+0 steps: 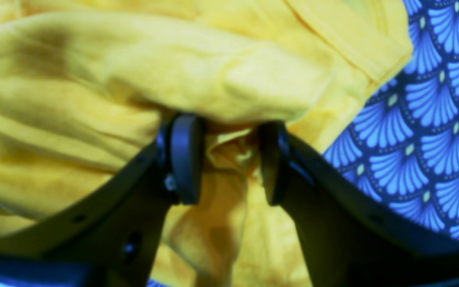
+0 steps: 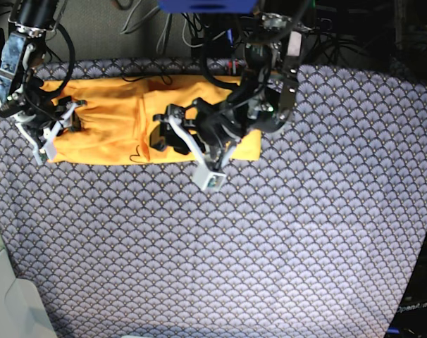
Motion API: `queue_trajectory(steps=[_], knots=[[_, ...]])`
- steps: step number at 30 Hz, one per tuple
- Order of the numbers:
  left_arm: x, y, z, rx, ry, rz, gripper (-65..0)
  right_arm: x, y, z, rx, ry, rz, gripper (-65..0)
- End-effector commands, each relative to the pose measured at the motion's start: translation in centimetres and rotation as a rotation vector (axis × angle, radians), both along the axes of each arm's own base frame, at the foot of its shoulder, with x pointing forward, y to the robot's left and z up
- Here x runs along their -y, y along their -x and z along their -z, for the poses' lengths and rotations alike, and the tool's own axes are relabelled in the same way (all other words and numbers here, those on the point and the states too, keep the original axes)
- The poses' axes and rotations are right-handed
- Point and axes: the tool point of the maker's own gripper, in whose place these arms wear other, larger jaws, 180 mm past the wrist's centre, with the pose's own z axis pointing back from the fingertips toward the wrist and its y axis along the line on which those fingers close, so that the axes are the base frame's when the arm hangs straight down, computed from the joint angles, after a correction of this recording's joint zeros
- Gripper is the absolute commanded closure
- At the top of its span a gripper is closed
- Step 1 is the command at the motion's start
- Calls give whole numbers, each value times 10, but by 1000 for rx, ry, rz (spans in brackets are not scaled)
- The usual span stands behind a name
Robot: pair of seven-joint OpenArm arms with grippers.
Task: Fold the T-shirt properly
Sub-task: 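Lower the folded end onto the strip's middle with the left gripper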
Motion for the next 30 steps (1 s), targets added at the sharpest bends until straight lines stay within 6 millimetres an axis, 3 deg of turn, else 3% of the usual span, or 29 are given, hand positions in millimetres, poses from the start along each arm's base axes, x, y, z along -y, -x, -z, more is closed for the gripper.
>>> queue_trajectory(steps=[1, 3, 5, 7, 10, 13, 17, 20, 26, 30], knots=[[4, -6, -23, 59, 51, -8, -316, -7, 4, 3, -25, -15, -19, -252], [-2, -9, -34, 89, 57, -31, -307, -7, 4, 4, -27, -15, -19, -252], [-13, -14, -33, 90, 46, -63, -252, -7, 4, 3, -25, -15, -19, -252], [-25, -19, -30, 84, 45, -102, -155, -7, 4, 3, -25, -15, -19, -252], [-61, -19, -6, 41, -18, -163, 0, -7, 3, 3, -24, -16, -19, -252], [-85, -11, 20, -17, -68, -194, 0, -7, 3, 3, -24, -14, -19, -255], [-90, 1, 63, -141, -111, -186, 0, -5, 2, 1, -19, -8, -21, -255], [-96, 4, 88, -184, -120, -213, 0, -6, -6, -16, 33, 21, -39, -255], [-110, 2, 106, -185, -134, -257, 0, 0, -14, -60, 98, 139, -86, -256], [-114, -12, 99, -154, -139, -260, 0, -4, -19, -92, 172, 206, -119, -256]])
